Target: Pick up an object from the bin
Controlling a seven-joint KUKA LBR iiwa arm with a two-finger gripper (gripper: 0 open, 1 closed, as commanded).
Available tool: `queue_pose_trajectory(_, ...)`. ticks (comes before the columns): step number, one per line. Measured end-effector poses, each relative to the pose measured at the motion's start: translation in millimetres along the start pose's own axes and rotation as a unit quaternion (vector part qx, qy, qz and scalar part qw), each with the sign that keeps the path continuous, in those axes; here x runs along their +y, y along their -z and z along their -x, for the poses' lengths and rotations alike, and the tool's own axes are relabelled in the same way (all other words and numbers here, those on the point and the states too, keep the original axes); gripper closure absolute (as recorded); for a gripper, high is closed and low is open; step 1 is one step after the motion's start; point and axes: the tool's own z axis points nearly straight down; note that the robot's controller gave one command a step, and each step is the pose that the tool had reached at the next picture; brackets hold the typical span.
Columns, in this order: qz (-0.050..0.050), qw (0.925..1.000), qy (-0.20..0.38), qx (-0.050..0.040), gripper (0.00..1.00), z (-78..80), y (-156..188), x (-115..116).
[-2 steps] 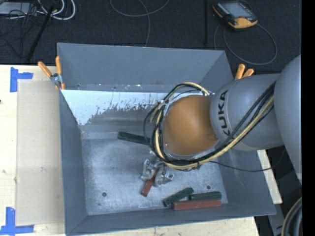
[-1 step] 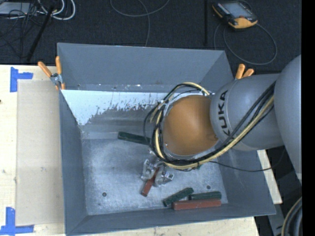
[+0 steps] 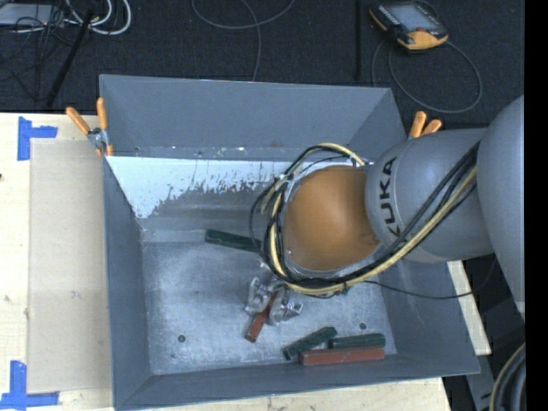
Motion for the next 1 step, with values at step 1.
queue_pose_trajectory(1,0.000,1.0000,0.000,0.0000,1.00,0.0,0.0,0.0)
